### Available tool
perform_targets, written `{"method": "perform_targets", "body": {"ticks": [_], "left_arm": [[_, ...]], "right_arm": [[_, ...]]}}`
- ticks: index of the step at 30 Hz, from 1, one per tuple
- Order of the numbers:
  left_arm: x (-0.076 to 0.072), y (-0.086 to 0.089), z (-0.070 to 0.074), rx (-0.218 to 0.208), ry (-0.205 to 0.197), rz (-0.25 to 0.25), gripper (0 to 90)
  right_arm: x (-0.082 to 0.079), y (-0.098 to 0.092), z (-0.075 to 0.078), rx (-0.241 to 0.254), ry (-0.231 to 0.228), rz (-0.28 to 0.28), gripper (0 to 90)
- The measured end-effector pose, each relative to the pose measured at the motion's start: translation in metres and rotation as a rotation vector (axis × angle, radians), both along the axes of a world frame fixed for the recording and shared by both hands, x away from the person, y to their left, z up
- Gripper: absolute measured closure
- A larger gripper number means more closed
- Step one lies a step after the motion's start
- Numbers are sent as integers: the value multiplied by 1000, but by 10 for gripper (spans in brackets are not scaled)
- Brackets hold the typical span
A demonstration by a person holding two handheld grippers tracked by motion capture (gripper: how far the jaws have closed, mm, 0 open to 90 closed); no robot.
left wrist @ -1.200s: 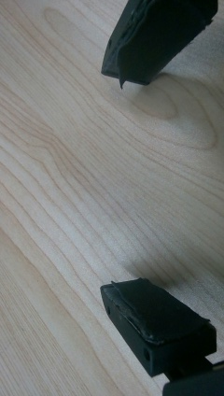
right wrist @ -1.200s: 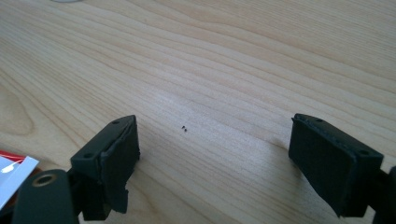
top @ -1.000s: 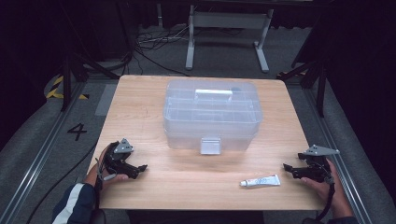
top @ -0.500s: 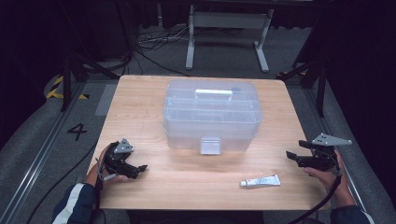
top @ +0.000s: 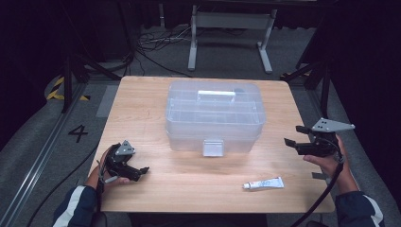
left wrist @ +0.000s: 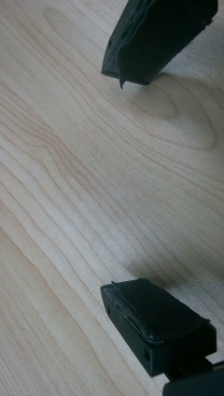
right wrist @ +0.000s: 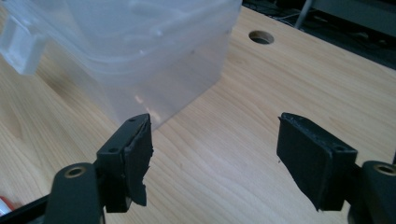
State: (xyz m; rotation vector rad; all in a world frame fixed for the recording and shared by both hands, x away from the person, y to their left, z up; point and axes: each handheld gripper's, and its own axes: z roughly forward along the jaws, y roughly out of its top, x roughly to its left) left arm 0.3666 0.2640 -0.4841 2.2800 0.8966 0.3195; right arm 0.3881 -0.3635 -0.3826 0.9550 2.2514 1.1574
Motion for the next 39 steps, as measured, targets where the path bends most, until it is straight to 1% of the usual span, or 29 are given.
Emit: {"method": "perform_targets", "body": {"ticks": [1, 3, 4, 7, 13, 16, 19, 21, 23, 25, 28, 29, 30, 33, 36, 37, 38, 39], "left_arm": [[0, 0, 0, 0, 0, 0, 5], [0, 0, 0, 0, 0, 0, 5], [0, 0, 0, 0, 0, 0, 5], [0, 0, 0, 0, 0, 0, 5], [0, 0, 0, 0, -1, 0, 6], [0, 0, 0, 0, -1, 0, 5], [0, 0, 0, 1, -1, 0, 5], [0, 0, 0, 0, 0, 0, 6], [0, 0, 0, 0, 0, 0, 6], [0, 0, 0, 0, 0, 0, 5], [0, 0, 0, 0, 0, 0, 5], [0, 0, 0, 0, 0, 0, 5], [0, 0, 0, 0, -1, 0, 6], [0, 0, 0, 0, 0, 0, 6], [0, 0, 0, 0, 0, 0, 6], [0, 0, 0, 0, 0, 0, 6], [0, 0, 0, 0, 0, 0, 6], [0, 0, 0, 0, 0, 0, 6]], "right_arm": [[1, 1, 3, -5, -8, 2, 289], [4, 3, 8, 9, -17, 9, 292], [4, 3, 8, 9, -17, 9, 292], [8, 6, 19, -2, -32, 16, 295], [14, 11, 27, -8, -40, 25, 296], [18, 15, 32, -12, -53, 30, 298], [23, 18, 36, -5, -53, 37, 301], [27, 23, 41, -11, -64, 40, 302], [29, 27, 46, -5, -64, 48, 303], [32, 32, 51, -14, -77, 51, 304], [39, 40, 60, 8, -74, 77, 307], [39, 40, 60, 8, -74, 77, 311], [43, 45, 63, 2, -76, 81, 313], [46, 54, 67, -15, -80, 88, 317], [48, 59, 70, -14, -79, 102, 318], [51, 66, 74, -26, -87, 104, 318], [51, 66, 74, -26, -87, 104, 318], [54, 73, 75, -41, -85, 108, 319]]}}
